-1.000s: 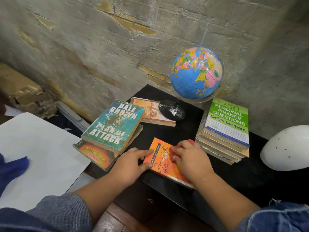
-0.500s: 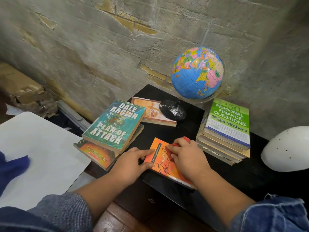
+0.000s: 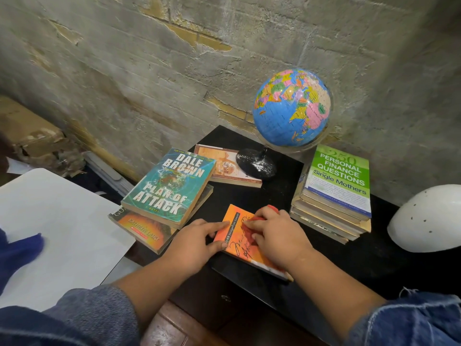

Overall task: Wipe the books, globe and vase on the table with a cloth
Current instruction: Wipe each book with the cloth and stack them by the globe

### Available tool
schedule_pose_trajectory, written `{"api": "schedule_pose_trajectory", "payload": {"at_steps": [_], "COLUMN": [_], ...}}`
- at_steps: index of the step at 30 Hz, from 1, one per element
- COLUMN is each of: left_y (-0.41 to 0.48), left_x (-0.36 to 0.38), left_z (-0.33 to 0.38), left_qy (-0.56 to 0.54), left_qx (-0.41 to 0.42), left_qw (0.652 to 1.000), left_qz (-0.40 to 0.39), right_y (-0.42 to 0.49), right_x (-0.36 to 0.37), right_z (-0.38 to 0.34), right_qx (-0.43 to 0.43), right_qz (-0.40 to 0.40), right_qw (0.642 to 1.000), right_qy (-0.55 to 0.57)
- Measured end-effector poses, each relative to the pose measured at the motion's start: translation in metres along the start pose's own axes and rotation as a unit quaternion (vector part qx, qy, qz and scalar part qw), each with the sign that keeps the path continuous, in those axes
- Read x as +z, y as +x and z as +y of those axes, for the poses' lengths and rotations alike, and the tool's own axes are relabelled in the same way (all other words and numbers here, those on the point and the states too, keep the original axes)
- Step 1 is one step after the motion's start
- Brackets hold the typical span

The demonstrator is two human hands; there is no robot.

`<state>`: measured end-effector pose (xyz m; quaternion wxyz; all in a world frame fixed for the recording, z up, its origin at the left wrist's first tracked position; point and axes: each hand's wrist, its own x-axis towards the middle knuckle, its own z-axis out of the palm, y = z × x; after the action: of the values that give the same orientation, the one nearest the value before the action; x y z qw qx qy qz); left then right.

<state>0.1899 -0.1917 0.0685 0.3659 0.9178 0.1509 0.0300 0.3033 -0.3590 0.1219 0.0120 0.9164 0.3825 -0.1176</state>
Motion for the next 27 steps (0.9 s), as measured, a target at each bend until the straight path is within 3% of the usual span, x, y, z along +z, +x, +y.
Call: {"api": "schedule_pose_trajectory", "payload": {"at_steps": [5,10,14,18,22,27], "left_y": [0.0,-0.001,-0.001,-0.001,-0.001,-0.002], "left_x": [0.0,0.0,-0.001,0.002,0.002,-0.001], "left_z": [-0.001,-0.003,-0.008,-0.008,-0.008,-0.006], "left_qy": [-0.009,0.001,-0.095,-0.154,-0.167,-0.181], "left_qx": [-0.002,0.001,-0.02,-0.059,-0.062,-0.069], "left_qw": [1.0,1.0,0.995,0.986,0.984,0.98], "left_qz": [-0.004,-0.014,-0.035,-0.026,-0.019,-0.037], "right_y": [-0.012,-0.007,-0.011,-0.004,-0.01,0.009], "right_x": [0.006,0.005,0.011,0.007,0.016,0.004], "right_z": [-0.008,-0.006,-0.017,-0.013,-0.031,-0.022], "right_qx": [-0.061,0.032,-0.056,0.044,-0.064,0.044], "right_qz": [-0.026,0.012,-0.009,0.017,0.005,0.023], "right_qw": [0.998,0.999,0.998,0.999,0.998,0.999], "right_qy": [-0.003,-0.009,-0.012,0.0,-0.017,0.016]}}
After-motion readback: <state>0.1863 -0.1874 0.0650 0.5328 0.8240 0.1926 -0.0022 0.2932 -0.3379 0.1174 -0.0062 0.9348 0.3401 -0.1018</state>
